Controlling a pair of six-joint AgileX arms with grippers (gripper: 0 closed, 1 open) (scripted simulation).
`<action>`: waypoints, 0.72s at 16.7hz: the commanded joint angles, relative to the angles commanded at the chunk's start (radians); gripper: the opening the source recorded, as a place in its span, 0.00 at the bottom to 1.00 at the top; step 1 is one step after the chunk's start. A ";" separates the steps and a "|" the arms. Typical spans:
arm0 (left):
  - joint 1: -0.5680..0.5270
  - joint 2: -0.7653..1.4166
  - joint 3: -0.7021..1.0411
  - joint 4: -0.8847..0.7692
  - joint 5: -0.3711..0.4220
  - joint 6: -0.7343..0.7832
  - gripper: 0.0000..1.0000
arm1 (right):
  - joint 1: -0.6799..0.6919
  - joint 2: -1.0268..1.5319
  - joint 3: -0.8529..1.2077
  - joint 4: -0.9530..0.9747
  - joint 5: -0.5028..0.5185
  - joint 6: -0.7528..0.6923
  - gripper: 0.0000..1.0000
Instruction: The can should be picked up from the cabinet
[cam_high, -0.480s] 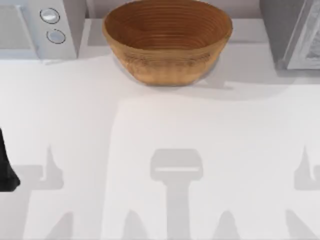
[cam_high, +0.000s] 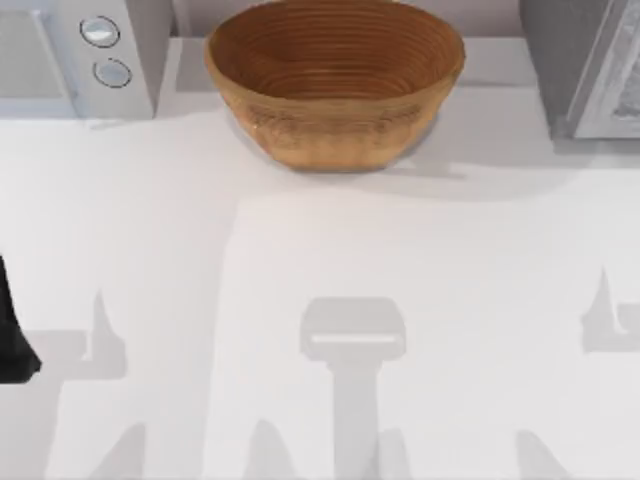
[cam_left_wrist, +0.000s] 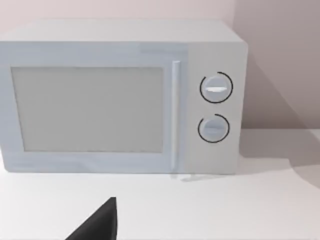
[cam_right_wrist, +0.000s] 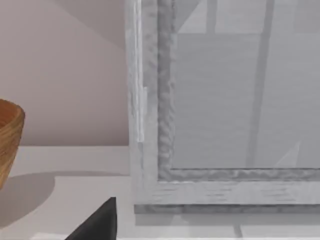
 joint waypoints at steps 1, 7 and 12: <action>0.000 0.000 0.000 0.000 0.000 0.000 1.00 | 0.008 0.058 0.072 -0.018 0.009 0.001 1.00; 0.000 0.000 0.000 0.000 0.000 0.000 1.00 | 0.070 0.480 0.621 -0.155 0.066 0.005 1.00; 0.000 0.000 0.000 0.000 0.000 0.000 1.00 | 0.121 0.831 1.101 -0.268 0.115 0.009 1.00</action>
